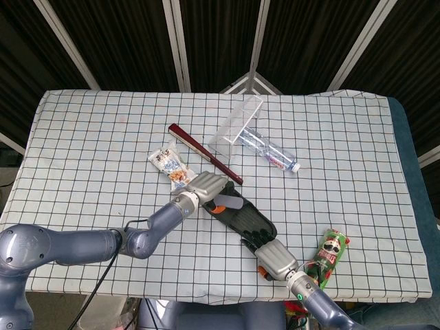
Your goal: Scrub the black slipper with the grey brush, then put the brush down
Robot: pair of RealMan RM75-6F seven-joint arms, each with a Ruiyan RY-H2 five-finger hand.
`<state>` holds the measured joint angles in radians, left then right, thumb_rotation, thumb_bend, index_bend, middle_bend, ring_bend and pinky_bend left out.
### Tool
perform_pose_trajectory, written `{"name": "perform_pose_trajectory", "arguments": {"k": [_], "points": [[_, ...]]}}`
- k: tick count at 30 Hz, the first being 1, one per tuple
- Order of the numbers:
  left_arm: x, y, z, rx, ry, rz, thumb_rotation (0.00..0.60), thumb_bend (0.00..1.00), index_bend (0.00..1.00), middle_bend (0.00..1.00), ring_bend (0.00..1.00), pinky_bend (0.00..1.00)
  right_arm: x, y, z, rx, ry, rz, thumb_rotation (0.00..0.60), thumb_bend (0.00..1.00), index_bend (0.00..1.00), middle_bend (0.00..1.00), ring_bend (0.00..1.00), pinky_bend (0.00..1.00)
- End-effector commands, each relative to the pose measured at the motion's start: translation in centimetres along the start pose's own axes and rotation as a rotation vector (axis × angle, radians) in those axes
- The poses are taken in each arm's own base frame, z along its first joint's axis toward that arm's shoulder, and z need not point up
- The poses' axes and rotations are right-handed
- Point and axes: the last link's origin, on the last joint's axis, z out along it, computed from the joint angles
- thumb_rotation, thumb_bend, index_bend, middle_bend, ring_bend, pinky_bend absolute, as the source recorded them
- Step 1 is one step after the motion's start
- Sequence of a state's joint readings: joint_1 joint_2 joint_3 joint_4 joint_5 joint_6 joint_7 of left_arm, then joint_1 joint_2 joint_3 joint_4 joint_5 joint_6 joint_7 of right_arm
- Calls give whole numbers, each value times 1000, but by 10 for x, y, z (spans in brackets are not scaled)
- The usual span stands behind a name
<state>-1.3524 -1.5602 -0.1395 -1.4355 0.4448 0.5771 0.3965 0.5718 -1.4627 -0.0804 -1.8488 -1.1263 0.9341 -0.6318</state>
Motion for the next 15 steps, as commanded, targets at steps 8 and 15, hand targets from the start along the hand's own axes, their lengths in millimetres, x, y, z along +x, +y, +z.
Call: {"name": "perform_pose_trajectory", "arguments": {"k": [8,15], "points": [[0,-18,-14,116,-34,78,600,815,485,572,407,442,1,-3,0,12,-8,0,600,538,0,0,0,0],[2,-8,-4,67,16,30,600,815,499,588,423,456,2,-3,0,12,-16,-1,600,538,0,0,0,0]]}}
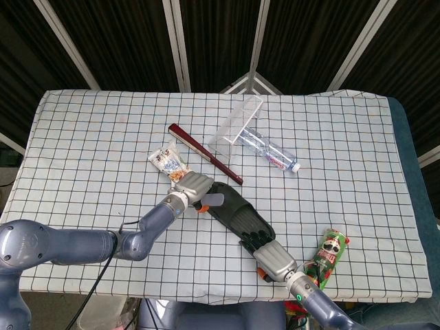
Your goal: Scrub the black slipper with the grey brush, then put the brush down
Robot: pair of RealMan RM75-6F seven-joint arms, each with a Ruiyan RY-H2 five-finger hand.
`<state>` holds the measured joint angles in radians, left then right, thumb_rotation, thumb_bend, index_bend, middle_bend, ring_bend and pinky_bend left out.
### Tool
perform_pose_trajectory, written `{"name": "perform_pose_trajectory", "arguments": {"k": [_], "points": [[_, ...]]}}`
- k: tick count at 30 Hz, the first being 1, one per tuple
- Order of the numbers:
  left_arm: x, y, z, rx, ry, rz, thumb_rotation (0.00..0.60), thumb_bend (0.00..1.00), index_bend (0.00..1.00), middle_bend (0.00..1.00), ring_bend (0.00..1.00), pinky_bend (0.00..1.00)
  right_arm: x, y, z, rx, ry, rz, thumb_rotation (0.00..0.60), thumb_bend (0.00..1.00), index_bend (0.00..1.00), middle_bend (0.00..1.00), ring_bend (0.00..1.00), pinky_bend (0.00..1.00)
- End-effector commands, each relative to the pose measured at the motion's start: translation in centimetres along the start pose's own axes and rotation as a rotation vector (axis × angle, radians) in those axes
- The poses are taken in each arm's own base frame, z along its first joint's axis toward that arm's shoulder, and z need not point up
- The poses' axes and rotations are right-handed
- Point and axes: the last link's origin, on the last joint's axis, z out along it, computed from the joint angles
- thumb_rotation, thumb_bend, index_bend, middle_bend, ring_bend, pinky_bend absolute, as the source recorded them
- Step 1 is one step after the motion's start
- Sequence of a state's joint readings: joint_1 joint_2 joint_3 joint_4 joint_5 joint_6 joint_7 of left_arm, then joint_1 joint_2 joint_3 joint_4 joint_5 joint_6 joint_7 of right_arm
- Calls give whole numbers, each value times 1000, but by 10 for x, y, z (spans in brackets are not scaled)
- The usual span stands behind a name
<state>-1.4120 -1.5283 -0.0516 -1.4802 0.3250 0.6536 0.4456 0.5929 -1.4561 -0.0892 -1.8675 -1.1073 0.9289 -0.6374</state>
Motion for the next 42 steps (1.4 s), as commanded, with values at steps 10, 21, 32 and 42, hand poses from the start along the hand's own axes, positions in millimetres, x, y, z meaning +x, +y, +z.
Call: {"name": "perform_pose_trajectory", "arguments": {"k": [10,21,32,42], "points": [[4,20,15,-69,50,-61,600,833,516,605,438,470,-3,0,0,0,-9,1,600,538,0,0,0,0],[9,32,20,-109,56,-140,600,919,577,654,480,509,-4,0,-1,-2,-10,2,600,538,0,0,0,0],[6,23,22,-50,-39,-139,600,927,604,669,490,520,-1,1,-1,-2,-8,-3,600,538,0,0,0,0],[10,13,11,106,-160,-74,600,939,615,676,497,527,-2,-1,-1,-1,-8,-5,600,537,0,0,0,0]]}}
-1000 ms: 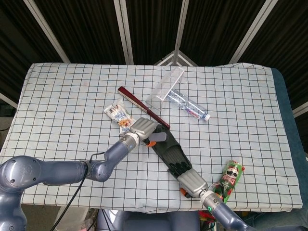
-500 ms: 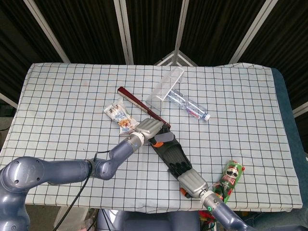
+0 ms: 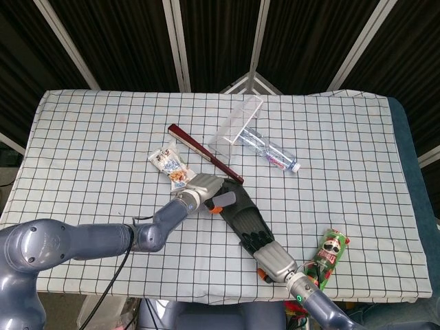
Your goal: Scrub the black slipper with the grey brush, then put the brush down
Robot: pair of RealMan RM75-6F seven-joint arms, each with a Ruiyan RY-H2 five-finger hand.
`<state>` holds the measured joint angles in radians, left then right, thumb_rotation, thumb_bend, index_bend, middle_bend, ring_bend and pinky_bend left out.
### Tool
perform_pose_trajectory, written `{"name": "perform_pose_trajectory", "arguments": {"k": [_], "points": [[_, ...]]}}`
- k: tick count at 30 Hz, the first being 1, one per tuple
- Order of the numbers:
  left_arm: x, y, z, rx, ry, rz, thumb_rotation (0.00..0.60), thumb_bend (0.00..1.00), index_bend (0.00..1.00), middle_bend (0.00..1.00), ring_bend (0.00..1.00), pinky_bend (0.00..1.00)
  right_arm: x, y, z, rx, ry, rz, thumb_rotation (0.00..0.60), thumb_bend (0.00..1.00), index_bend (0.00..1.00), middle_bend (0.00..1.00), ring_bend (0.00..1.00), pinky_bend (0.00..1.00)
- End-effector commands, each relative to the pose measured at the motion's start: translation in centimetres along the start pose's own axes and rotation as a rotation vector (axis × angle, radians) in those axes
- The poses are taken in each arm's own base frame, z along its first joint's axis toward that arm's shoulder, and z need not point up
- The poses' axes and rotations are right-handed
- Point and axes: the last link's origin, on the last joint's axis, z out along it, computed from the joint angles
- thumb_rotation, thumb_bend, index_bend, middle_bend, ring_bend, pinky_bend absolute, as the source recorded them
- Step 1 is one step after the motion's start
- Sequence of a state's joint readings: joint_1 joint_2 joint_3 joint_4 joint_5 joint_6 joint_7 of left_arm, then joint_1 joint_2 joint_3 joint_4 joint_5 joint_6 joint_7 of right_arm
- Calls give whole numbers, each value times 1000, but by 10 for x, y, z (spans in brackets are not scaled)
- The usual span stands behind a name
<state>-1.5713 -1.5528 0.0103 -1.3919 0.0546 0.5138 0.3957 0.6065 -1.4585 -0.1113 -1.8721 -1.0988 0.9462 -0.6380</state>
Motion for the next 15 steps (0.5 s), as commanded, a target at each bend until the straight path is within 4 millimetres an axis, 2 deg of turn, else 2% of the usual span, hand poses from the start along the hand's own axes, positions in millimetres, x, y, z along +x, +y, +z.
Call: {"name": "perform_pose_trajectory", "arguments": {"k": [1,10,15], "points": [[5,-1,-7,66,-41,33,600,940,615,677,498,528,0,0,0,-1,-1,-1,600,537,0,0,0,0],[22,3,-20,73,-29,2,600,943,614,678,498,528,2,-2,-1,-3,11,-7,600,537,0,0,0,0],[34,1,-33,72,-10,-11,600,943,613,678,499,528,10,-2,-9,-19,54,-35,600,537,0,0,0,0]]}}
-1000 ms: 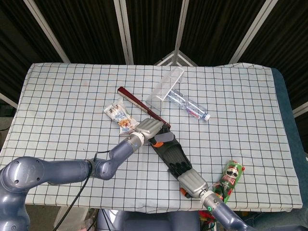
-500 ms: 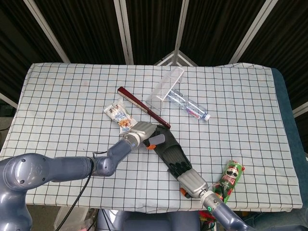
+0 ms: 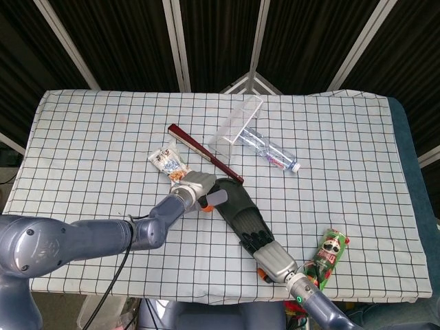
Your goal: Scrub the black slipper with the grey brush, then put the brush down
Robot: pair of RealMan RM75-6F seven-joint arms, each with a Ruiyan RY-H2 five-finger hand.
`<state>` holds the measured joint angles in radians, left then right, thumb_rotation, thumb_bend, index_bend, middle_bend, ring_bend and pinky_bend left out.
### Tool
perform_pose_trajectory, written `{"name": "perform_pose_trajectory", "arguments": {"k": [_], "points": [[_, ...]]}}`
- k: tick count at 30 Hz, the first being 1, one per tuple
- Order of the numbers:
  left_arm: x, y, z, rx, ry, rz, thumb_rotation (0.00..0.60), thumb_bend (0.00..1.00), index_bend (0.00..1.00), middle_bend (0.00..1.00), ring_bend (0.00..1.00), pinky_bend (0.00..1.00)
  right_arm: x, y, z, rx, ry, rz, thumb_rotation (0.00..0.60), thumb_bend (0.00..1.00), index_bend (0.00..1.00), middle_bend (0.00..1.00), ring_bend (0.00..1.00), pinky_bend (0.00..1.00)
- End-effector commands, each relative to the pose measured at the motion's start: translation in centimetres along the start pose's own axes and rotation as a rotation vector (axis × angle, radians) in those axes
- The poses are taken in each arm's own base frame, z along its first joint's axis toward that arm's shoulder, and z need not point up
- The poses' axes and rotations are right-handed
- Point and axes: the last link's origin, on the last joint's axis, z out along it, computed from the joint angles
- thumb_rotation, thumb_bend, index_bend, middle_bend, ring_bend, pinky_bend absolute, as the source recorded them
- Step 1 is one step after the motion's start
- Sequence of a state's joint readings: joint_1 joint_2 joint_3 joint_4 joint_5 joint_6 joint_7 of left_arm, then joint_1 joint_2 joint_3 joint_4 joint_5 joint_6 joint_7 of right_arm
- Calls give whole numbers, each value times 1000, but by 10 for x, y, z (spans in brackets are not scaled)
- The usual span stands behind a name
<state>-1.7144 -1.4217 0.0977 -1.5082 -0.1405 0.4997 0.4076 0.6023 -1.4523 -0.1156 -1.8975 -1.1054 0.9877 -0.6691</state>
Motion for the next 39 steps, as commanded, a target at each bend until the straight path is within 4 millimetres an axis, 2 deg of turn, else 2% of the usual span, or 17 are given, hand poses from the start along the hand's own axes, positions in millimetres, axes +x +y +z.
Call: {"name": "perform_pose_trajectory", "arguments": {"k": [1,10,17,22,29,34,36,39], "points": [[7,-3,-10,2,11,-6,600,943,613,678,499,528,7,1,-8,-15,40,-28,600,537,0,0,0,0],[-4,-32,-40,-14,11,23,600,944,604,672,494,522,35,16,-40,-121,220,-59,600,538,0,0,0,0],[-45,-89,-71,-15,3,44,600,946,595,669,493,519,55,46,-79,-252,374,-47,600,537,0,0,0,0],[-82,-126,-77,-17,-23,76,600,945,575,651,480,505,57,59,-102,-314,418,-40,600,537,0,0,0,0],[-119,-159,-63,-33,-16,105,600,917,506,587,420,428,52,67,-108,-350,418,-21,600,538,0,0,0,0],[-133,-169,-52,-66,-2,128,600,786,458,529,373,314,48,70,-107,-354,407,-11,600,537,0,0,0,0],[-135,-170,-49,-80,12,133,600,686,425,486,335,303,47,71,-106,-356,404,-8,600,538,0,0,0,0],[-135,-170,-47,-101,48,131,600,452,313,366,243,282,46,73,-105,-360,400,-4,600,537,0,0,0,0]]}}
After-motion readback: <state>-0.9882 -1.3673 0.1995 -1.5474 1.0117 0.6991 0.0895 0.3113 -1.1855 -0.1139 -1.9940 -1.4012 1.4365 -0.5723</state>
